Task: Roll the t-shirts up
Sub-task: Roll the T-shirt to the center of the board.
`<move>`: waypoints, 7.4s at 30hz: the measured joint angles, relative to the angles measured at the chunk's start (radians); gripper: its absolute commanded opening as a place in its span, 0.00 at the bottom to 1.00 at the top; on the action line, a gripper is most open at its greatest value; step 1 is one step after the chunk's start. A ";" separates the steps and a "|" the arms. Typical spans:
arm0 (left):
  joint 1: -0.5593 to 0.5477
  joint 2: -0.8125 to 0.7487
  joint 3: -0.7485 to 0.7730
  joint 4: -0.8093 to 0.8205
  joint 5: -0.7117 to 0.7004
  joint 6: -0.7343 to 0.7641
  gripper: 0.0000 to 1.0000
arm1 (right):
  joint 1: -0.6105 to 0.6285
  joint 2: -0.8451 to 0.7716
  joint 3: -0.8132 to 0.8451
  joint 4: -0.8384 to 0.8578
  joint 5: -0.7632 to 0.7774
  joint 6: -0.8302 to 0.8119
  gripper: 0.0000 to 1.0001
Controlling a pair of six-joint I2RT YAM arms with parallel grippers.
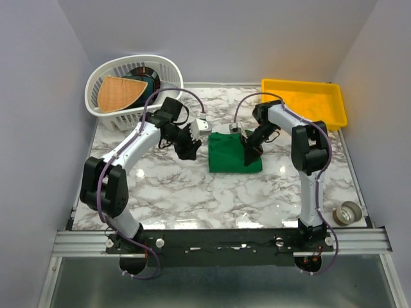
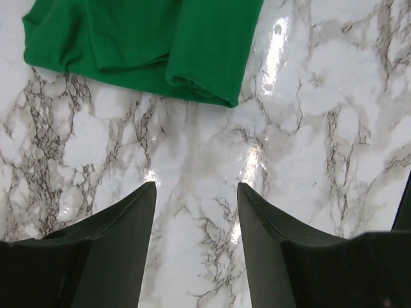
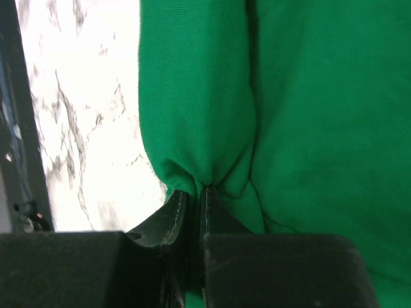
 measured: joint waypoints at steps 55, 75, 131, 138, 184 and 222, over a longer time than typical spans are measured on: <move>-0.141 -0.113 -0.313 0.580 -0.036 -0.246 0.86 | 0.060 -0.541 -0.616 0.481 0.097 -0.042 0.06; -0.156 0.153 -0.214 0.478 0.257 -0.203 0.83 | 0.106 -0.613 -0.694 0.640 0.130 -0.048 0.07; -0.193 0.211 -0.209 0.361 0.340 -0.172 0.00 | 0.125 -0.669 -0.825 0.663 0.139 -0.007 0.13; -0.175 0.203 -0.179 0.273 0.343 -0.154 0.00 | 0.126 -0.623 -0.759 0.558 0.109 0.003 0.03; -0.073 -0.174 -0.161 0.261 -0.065 -0.203 0.96 | -0.008 0.076 -0.137 -0.058 -0.080 0.420 0.15; -0.671 0.044 -0.935 1.665 -0.799 0.315 0.26 | -0.028 0.208 -0.005 -0.178 -0.122 0.401 0.46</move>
